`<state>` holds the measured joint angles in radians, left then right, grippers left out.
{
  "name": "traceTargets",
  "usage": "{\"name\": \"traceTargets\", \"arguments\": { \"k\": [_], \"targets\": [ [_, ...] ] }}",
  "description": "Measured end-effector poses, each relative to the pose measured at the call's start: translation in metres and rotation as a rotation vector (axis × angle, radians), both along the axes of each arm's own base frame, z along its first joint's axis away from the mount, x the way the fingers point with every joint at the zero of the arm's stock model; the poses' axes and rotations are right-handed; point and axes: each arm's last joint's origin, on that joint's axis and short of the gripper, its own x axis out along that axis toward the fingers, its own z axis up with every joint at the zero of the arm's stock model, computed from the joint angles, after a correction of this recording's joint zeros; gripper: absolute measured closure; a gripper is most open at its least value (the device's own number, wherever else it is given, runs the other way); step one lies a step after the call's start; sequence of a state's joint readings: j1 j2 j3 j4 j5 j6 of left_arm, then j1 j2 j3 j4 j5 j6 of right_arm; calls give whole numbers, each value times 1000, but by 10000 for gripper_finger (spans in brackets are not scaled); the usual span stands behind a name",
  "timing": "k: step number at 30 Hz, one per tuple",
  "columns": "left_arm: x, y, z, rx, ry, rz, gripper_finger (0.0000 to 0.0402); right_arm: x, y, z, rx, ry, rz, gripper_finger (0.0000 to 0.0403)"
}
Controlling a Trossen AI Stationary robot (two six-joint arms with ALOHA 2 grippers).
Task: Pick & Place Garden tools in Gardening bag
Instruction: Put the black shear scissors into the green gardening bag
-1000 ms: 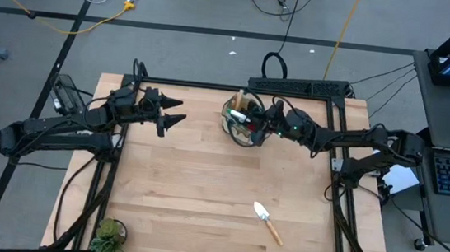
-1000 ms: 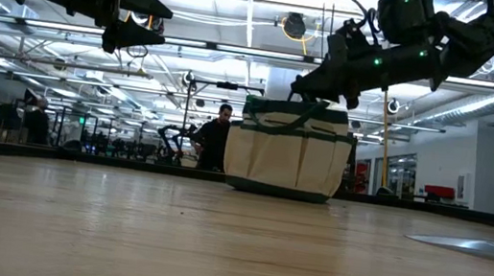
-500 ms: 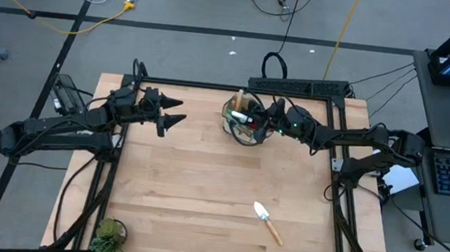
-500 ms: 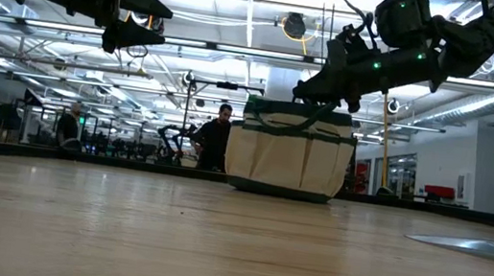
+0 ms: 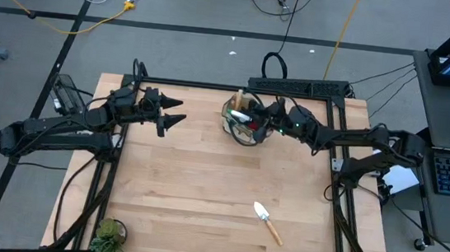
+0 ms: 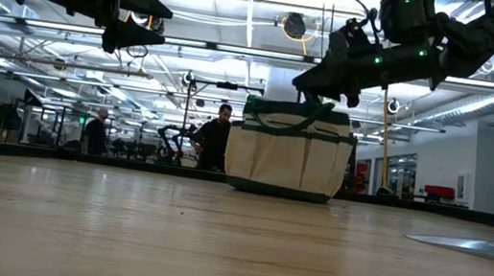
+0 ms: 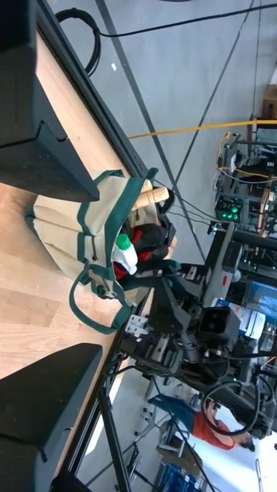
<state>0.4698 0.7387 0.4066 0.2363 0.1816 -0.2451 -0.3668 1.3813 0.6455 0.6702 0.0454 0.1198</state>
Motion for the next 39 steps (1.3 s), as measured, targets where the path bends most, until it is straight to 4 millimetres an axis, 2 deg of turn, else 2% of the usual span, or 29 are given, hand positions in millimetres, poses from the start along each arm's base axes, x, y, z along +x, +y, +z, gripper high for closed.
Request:
{"name": "traceTargets", "arguments": {
  "k": [7,12,17,28,39],
  "targets": [
    [0,0,0,0,0,0,78,-8,4,22,-47,-98,2,276],
    [0,0,0,-1,-1,0,78,-17,7,37,-82,-140,3,271],
    [0,0,0,-9,-5,0,78,-15,6,27,-41,-62,7,271],
    [0,0,0,-24,-8,1,78,-3,3,6,44,-26,70,268],
    [0,0,0,-24,-8,1,78,-3,2,9,72,-64,56,200]
  ]
}}
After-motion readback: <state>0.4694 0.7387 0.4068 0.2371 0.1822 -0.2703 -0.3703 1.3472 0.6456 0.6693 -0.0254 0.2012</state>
